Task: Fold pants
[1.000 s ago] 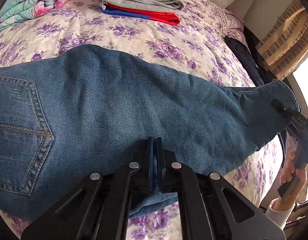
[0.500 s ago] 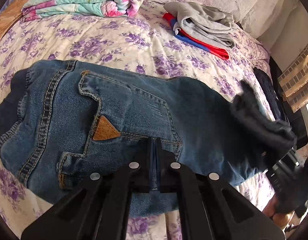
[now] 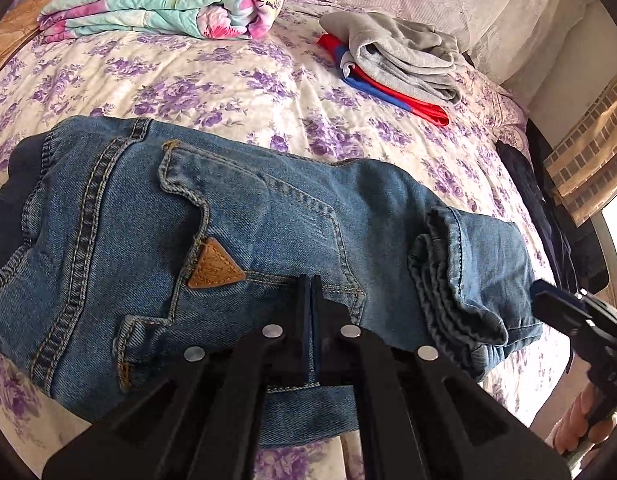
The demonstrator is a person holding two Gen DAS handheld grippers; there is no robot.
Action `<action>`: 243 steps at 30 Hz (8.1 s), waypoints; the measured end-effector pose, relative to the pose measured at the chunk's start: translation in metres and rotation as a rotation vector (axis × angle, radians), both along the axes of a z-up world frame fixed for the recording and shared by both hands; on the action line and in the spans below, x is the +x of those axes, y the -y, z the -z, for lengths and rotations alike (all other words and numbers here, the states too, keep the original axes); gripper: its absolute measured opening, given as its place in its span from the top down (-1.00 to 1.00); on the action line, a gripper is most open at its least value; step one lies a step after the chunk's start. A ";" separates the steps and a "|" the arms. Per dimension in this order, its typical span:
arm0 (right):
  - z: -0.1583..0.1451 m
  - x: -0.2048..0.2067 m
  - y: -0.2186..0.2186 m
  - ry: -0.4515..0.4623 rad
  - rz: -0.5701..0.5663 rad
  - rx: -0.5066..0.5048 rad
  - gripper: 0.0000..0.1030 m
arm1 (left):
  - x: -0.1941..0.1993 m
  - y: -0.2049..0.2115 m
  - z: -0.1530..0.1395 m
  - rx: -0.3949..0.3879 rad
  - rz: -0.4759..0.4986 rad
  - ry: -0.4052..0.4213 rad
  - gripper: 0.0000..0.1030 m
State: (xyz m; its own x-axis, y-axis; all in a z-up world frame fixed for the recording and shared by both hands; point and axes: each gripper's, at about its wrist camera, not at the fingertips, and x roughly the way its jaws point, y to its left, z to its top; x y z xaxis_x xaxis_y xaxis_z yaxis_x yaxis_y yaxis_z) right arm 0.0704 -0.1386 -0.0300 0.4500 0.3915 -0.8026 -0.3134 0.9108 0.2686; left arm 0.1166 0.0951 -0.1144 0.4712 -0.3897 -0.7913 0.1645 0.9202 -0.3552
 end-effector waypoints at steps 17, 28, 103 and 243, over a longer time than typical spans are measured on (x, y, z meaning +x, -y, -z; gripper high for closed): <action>0.058 0.075 -0.027 -0.026 0.104 -0.157 0.72 | -0.058 -0.041 -0.056 -0.099 -0.049 0.085 -0.26; -0.006 0.003 0.016 0.077 0.059 0.084 0.28 | -0.071 -0.151 -0.020 -0.297 -0.378 -0.096 -0.76; 0.030 -0.060 0.231 0.045 0.461 0.297 0.34 | -0.076 0.250 -0.053 0.231 0.441 0.133 -0.42; -0.023 0.392 0.149 -0.056 0.291 0.124 -0.15 | 0.362 0.124 -0.121 -0.156 0.066 -0.080 0.01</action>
